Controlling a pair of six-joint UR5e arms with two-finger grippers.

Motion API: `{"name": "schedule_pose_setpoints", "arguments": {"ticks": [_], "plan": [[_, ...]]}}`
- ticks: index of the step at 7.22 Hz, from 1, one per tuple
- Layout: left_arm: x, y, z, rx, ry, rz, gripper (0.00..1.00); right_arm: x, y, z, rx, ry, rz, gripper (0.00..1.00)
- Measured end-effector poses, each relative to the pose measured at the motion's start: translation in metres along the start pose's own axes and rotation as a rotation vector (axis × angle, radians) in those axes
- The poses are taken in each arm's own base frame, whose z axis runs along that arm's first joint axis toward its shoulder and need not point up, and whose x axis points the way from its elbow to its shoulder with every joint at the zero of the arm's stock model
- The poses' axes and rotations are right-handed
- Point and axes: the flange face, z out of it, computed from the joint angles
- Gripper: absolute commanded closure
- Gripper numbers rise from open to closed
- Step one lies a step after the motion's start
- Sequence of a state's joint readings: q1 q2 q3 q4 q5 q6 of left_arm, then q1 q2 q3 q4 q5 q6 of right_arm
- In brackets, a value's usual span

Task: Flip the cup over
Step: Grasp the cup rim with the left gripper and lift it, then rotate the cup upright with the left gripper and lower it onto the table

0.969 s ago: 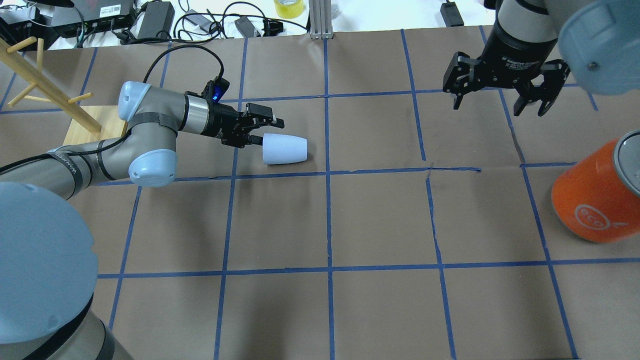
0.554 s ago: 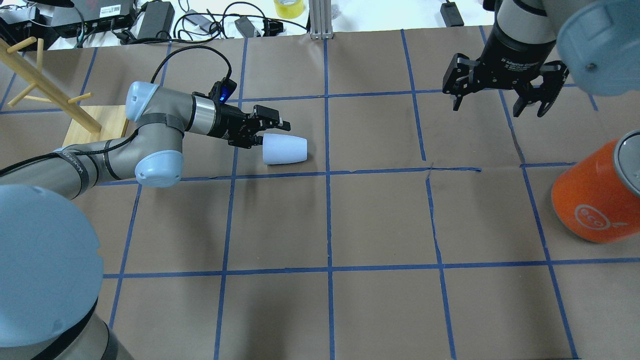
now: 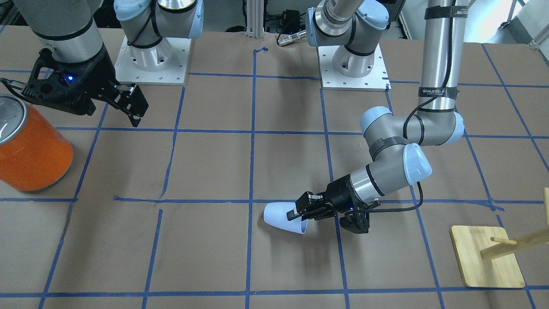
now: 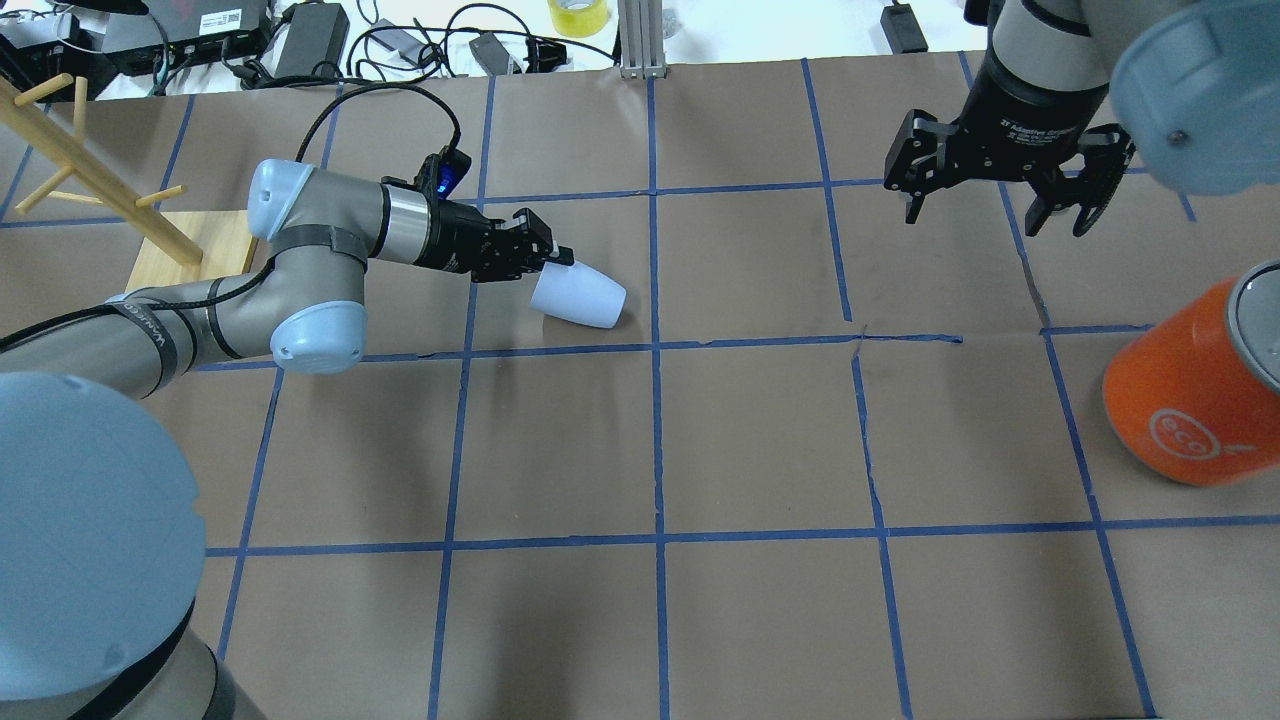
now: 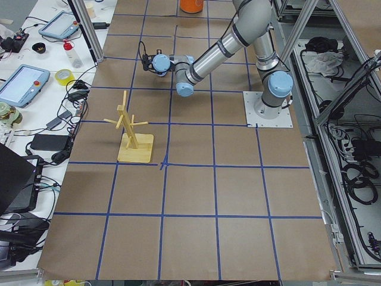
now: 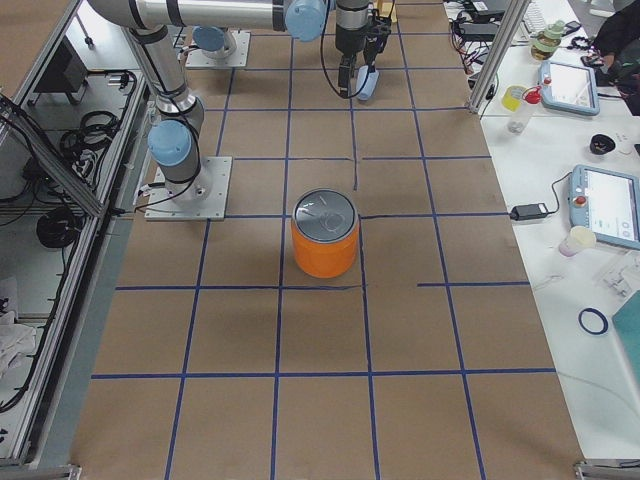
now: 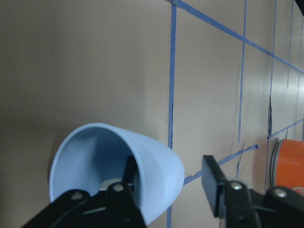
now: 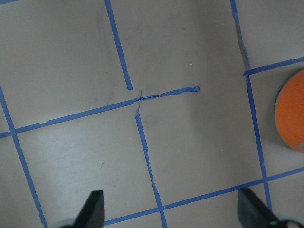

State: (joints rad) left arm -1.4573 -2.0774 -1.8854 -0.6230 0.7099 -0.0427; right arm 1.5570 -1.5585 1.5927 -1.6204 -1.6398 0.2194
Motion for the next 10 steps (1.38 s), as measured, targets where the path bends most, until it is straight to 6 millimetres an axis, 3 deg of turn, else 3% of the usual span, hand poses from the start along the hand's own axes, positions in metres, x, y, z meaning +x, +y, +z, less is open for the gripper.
{"name": "schedule_pose_setpoints", "arguments": {"ticks": [1, 4, 7, 10], "plan": [[0.003, 0.0, -0.002, 0.004, 0.003, 0.0, 1.0, 0.0, 0.0, 0.001, -0.002, 0.0, -0.001, 0.0], [0.013, -0.001, -0.008, 0.018, 0.025, 0.008, 1.0, -0.001, 0.001, 0.002, -0.005, 0.001, -0.002, 0.0], [0.041, -0.009, -0.033, 0.078, -0.011, -0.074, 1.0, -0.001, 0.001, 0.003, -0.006, 0.001, -0.002, 0.0], [0.068, -0.018, -0.05, 0.195, -0.375, -0.051, 1.0, -0.001, 0.002, 0.003, -0.008, 0.002, -0.004, 0.0]]}}
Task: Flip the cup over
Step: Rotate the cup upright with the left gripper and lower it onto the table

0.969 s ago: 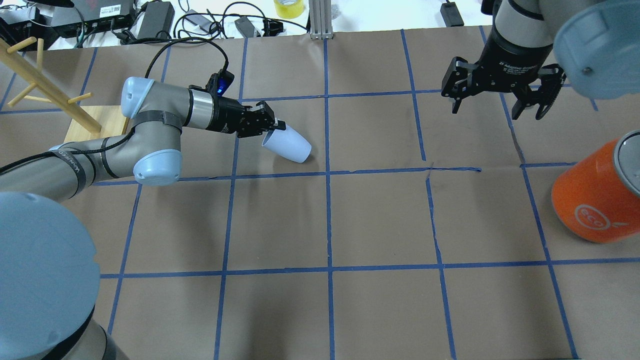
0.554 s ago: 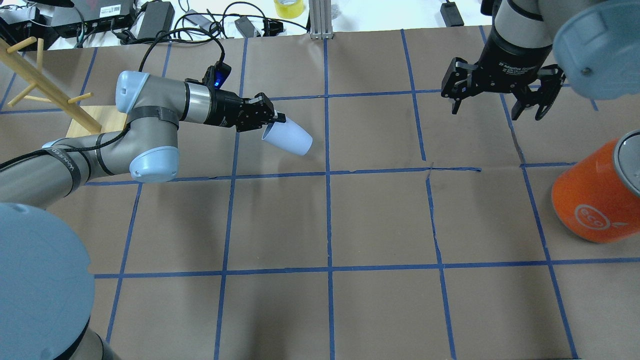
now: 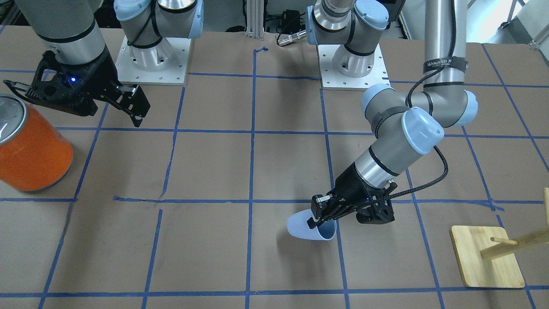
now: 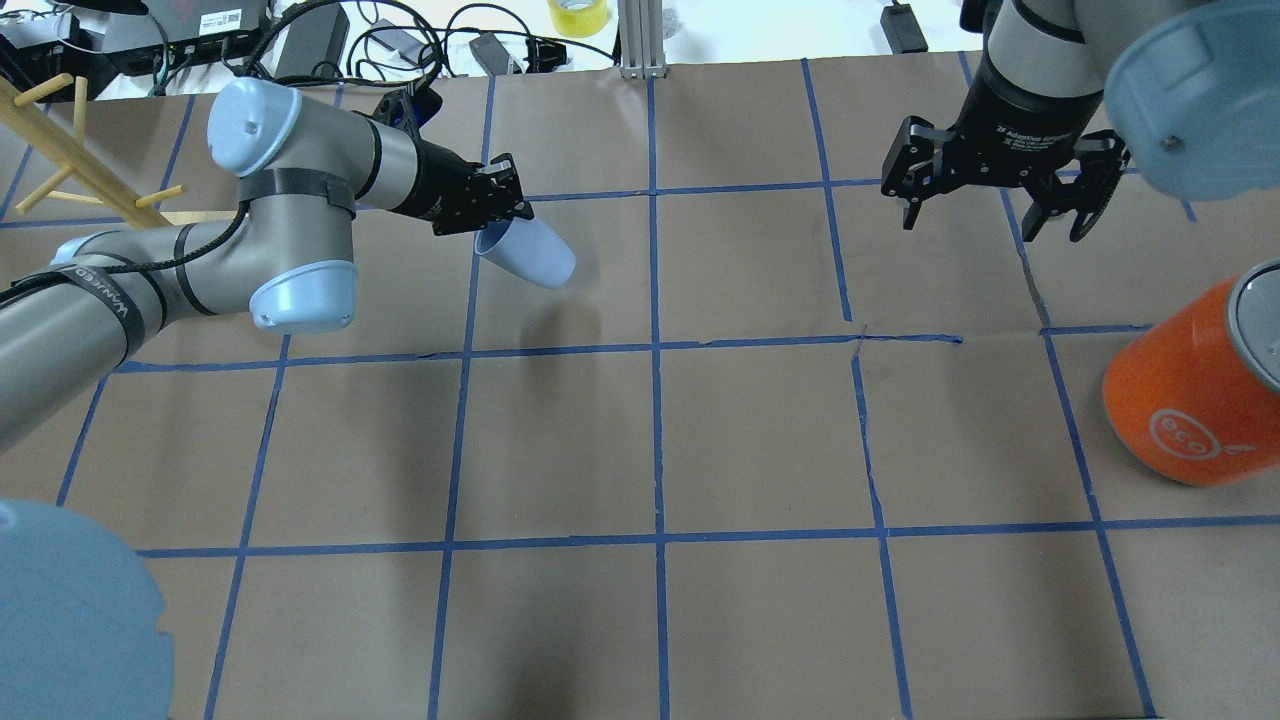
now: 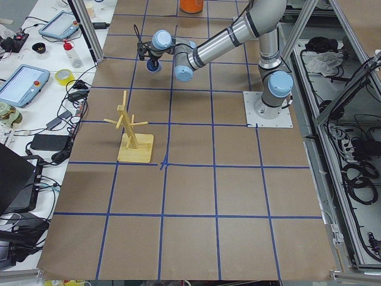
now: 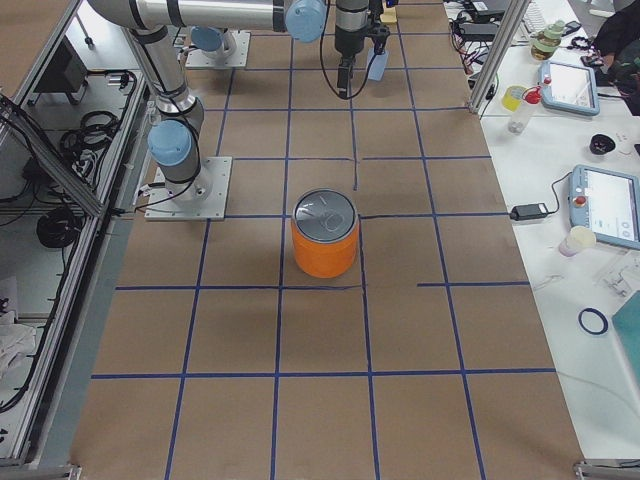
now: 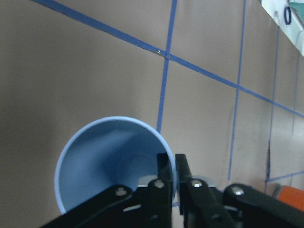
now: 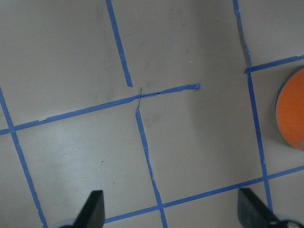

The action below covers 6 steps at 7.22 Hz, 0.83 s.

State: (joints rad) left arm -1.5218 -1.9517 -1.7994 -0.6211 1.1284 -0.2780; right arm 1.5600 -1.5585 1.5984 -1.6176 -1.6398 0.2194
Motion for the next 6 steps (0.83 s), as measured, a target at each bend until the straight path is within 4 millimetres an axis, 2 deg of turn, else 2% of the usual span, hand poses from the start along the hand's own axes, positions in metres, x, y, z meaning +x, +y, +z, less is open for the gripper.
{"name": "schedule_pose_setpoints", "arguments": {"ticks": [3, 4, 6], "plan": [[0.004, -0.035, -0.041, 0.048, -0.369, 0.183, 1.0, 0.0, 0.0, 0.001, -0.005, 0.0, 0.0, 0.0], [0.001, -0.046, -0.049, 0.047, -0.452, 0.245, 1.0, 0.0, 0.0, 0.002, -0.008, 0.0, -0.001, 0.0], [-0.014, -0.064, -0.039, 0.046, -0.52, 0.277, 1.0, 0.0, 0.0, 0.003, -0.012, 0.001, -0.001, 0.0]]}}
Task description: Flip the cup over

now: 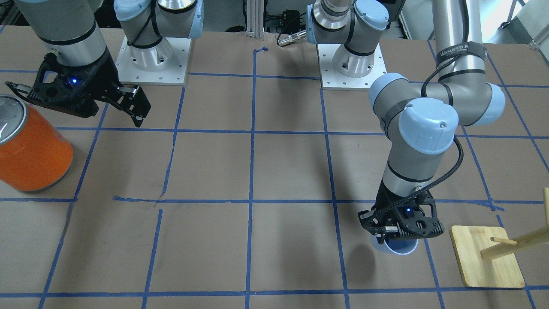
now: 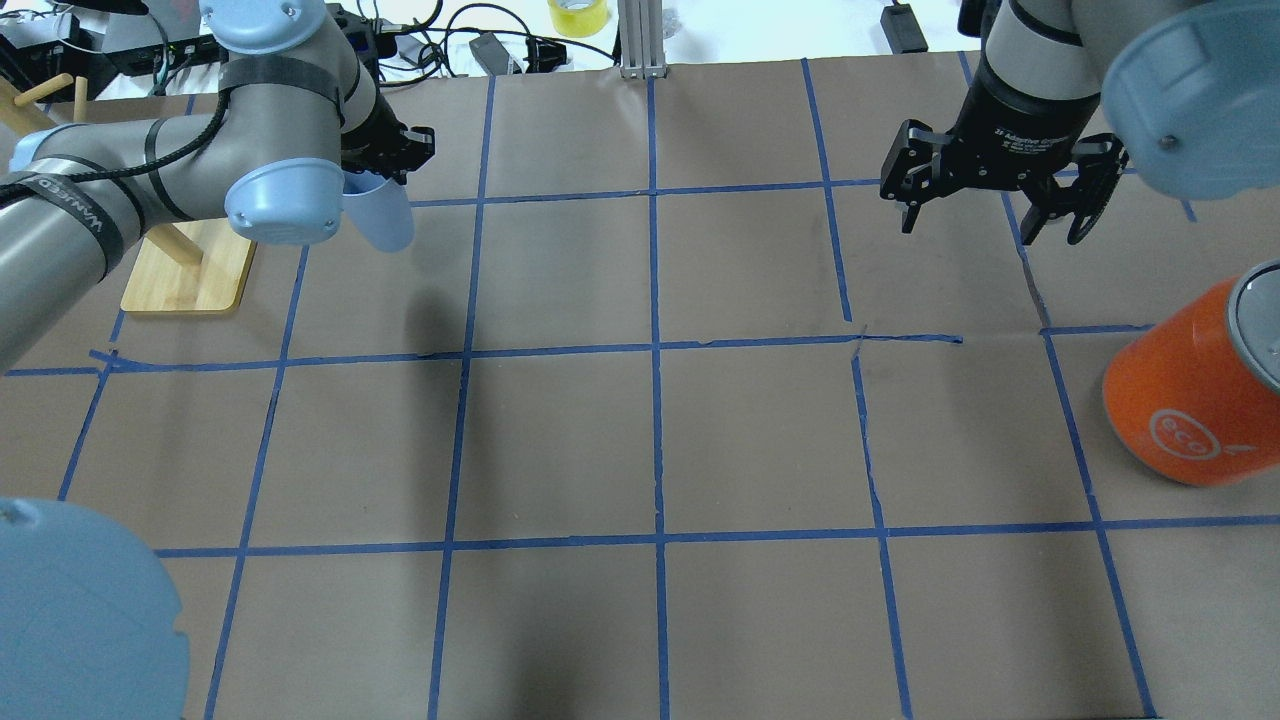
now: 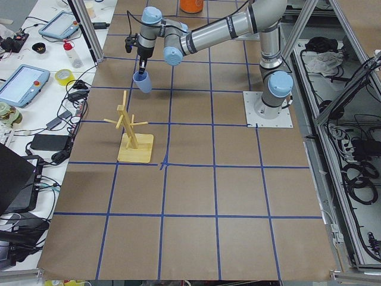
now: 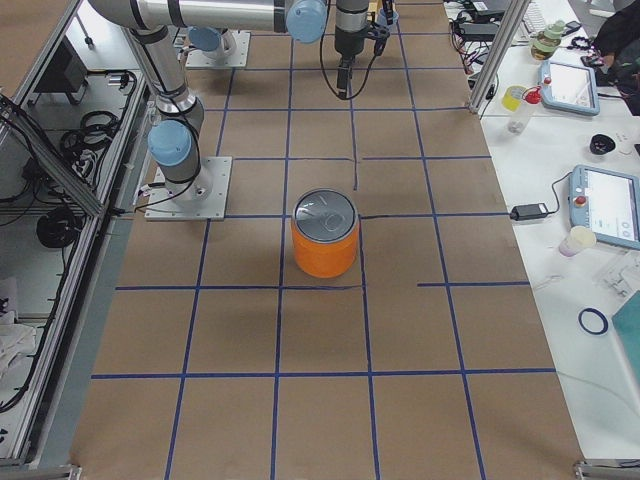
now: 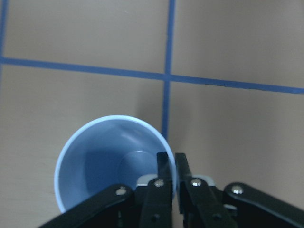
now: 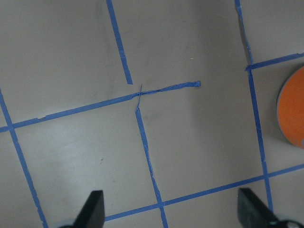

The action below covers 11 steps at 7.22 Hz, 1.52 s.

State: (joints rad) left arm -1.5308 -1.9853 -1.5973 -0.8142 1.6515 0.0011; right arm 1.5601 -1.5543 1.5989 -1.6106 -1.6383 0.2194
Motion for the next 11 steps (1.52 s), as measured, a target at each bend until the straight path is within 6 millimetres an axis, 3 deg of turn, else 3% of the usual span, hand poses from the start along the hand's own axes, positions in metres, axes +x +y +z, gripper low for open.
{"name": "schedule_pose_setpoints", "arguments": {"ticks": [3, 6, 8, 9, 11], "plan": [[-0.022, -0.011, 0.029, -0.01, -0.016, 0.01, 1.0, 0.0, 0.0, 0.001, -0.003, 0.001, 0.0, 0.0], [-0.023, -0.01, 0.053, -0.005, 0.003, 0.01, 1.0, 0.0, 0.0, 0.001, -0.004, 0.001, -0.001, 0.0], [-0.023, -0.01, 0.06, -0.007, 0.003, 0.007, 0.19, 0.0, 0.0, 0.001, -0.004, 0.001, 0.0, 0.0], [-0.023, -0.011, 0.058, -0.004, 0.002, 0.002, 0.0, 0.0, 0.0, 0.001, -0.005, 0.001, -0.001, 0.0], [-0.024, -0.013, 0.034, -0.015, 0.003, 0.0, 0.0, -0.001, 0.001, 0.002, -0.006, -0.002, -0.001, 0.0]]}}
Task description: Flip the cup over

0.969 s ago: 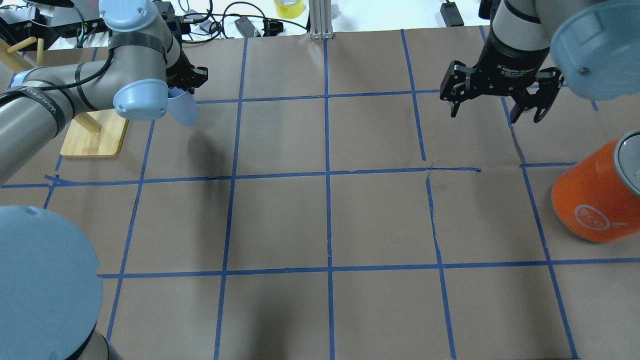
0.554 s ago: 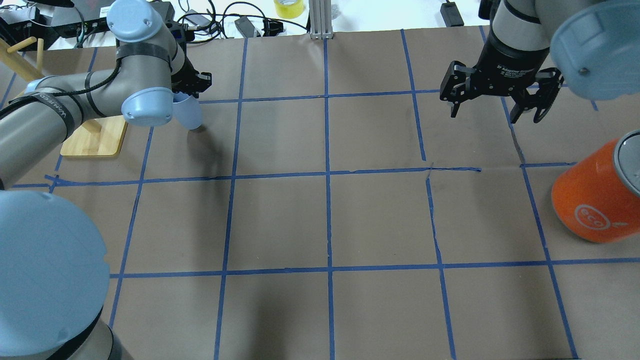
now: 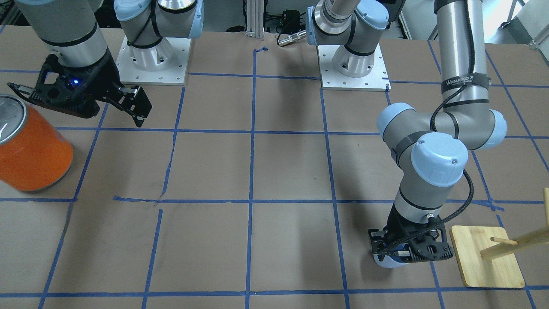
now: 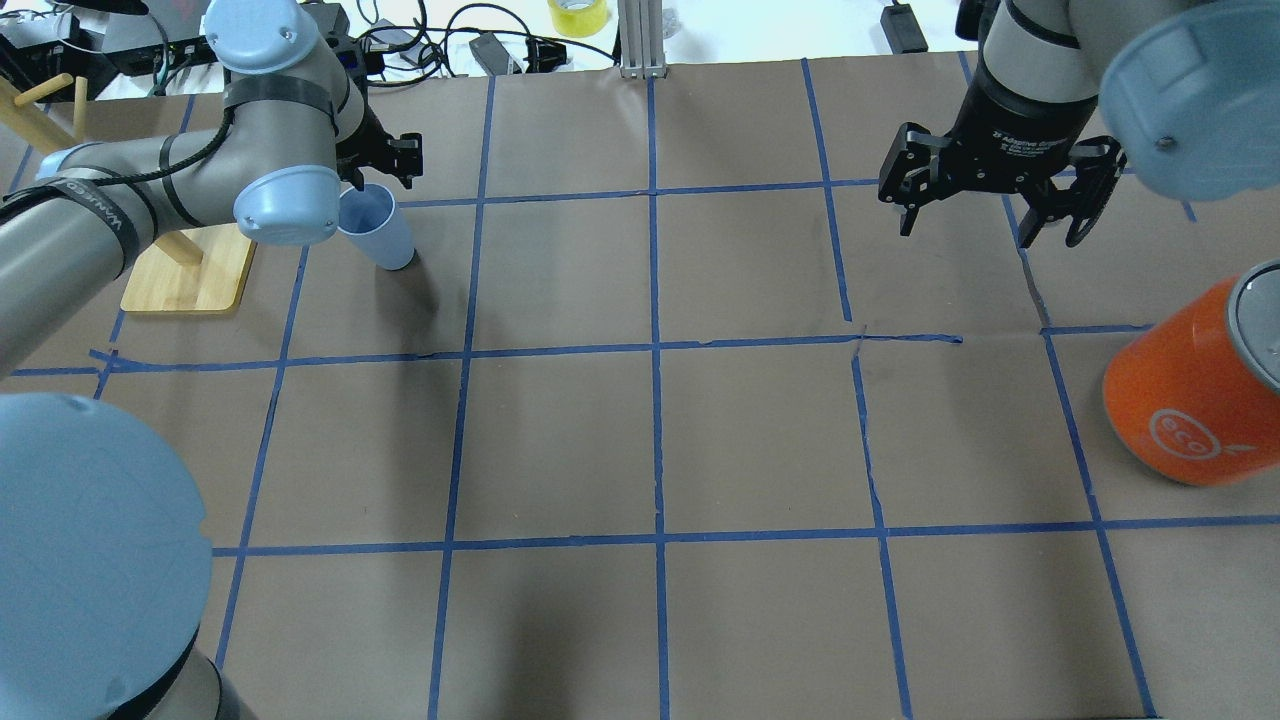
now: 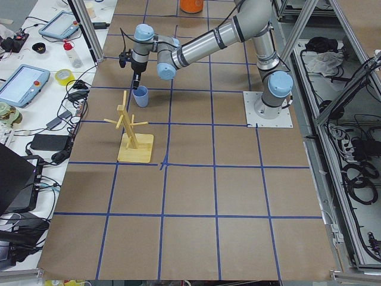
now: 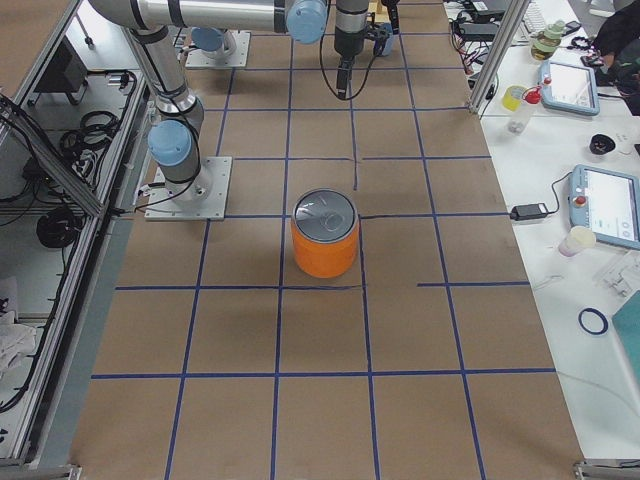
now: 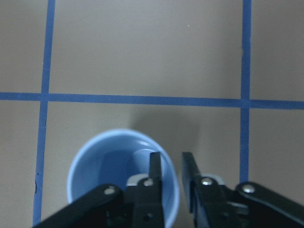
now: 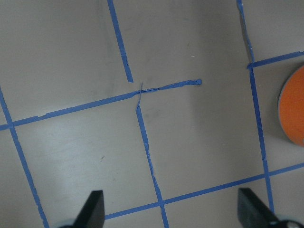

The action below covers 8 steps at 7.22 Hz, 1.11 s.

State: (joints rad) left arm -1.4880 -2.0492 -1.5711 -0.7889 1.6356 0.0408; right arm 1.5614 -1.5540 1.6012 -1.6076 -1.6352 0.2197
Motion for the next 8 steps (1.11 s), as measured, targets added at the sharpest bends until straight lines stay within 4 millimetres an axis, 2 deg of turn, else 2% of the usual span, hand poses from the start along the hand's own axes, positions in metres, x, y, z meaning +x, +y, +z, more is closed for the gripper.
{"name": "schedule_pose_setpoints", "arguments": {"ticks": [1, 2, 3, 4, 5, 6, 7, 8], "plan": [[0.0, 0.0, -0.025, -0.023, 0.002, 0.002, 0.0, 0.0, 0.0, 0.0, 0.0, 0.0, 0.0, 0.0], [0.0, 0.002, -0.063, -0.066, 0.004, -0.001, 0.0, 0.0, 0.0, 0.0, 0.0, 0.0, 0.0, 0.0], [0.0, 0.008, -0.111, -0.112, 0.008, -0.014, 0.0, 0.0, 0.0, -0.003, 0.006, -0.002, 0.002, 0.0], [0.003, 0.02, -0.168, -0.148, 0.031, -0.043, 0.0, 0.001, -0.001, -0.012, 0.023, -0.01, 0.005, 0.0], [0.008, 0.038, -0.223, -0.17, 0.064, -0.075, 0.0, 0.002, -0.001, -0.021, 0.037, -0.014, 0.007, 0.0], [0.012, 0.058, -0.265, -0.175, 0.079, -0.087, 0.0, 0.002, 0.0, -0.028, 0.043, -0.017, 0.008, 0.0], [0.013, 0.077, -0.296, -0.172, 0.082, -0.088, 0.0, 0.003, 0.0, -0.036, 0.05, -0.023, 0.009, 0.0], [0.012, 0.09, -0.312, -0.169, 0.075, -0.084, 0.0, 0.003, 0.0, -0.041, 0.053, -0.026, 0.009, 0.0]]}}
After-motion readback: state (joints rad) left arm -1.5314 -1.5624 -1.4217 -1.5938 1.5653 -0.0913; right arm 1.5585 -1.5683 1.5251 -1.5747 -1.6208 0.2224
